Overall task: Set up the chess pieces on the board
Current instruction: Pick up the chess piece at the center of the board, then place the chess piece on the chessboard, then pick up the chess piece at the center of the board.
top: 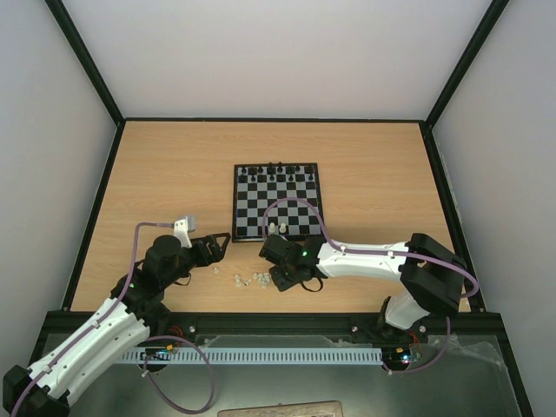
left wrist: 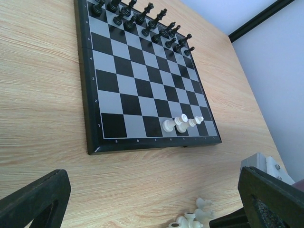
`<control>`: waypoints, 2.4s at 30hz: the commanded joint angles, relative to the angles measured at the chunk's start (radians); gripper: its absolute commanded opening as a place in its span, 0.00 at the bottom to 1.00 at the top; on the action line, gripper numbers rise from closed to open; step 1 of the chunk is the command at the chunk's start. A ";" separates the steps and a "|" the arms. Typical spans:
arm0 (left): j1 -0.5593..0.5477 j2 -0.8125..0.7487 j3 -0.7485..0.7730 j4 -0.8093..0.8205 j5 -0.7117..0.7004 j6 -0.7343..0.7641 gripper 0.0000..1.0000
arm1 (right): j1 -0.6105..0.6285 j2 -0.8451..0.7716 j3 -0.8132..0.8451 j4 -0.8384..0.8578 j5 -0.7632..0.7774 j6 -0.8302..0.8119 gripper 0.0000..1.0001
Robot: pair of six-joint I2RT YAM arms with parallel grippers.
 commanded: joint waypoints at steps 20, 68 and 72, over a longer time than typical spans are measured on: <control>-0.003 0.001 -0.022 0.022 0.004 -0.006 1.00 | -0.427 -0.070 0.224 -0.203 0.189 -0.169 0.08; -0.002 0.024 -0.008 0.020 -0.029 0.002 1.00 | -0.252 -0.043 0.236 -0.139 -0.034 -0.141 0.28; -0.002 0.019 -0.008 0.015 -0.030 -0.002 0.99 | -0.165 0.004 0.229 -0.123 -0.035 -0.121 0.27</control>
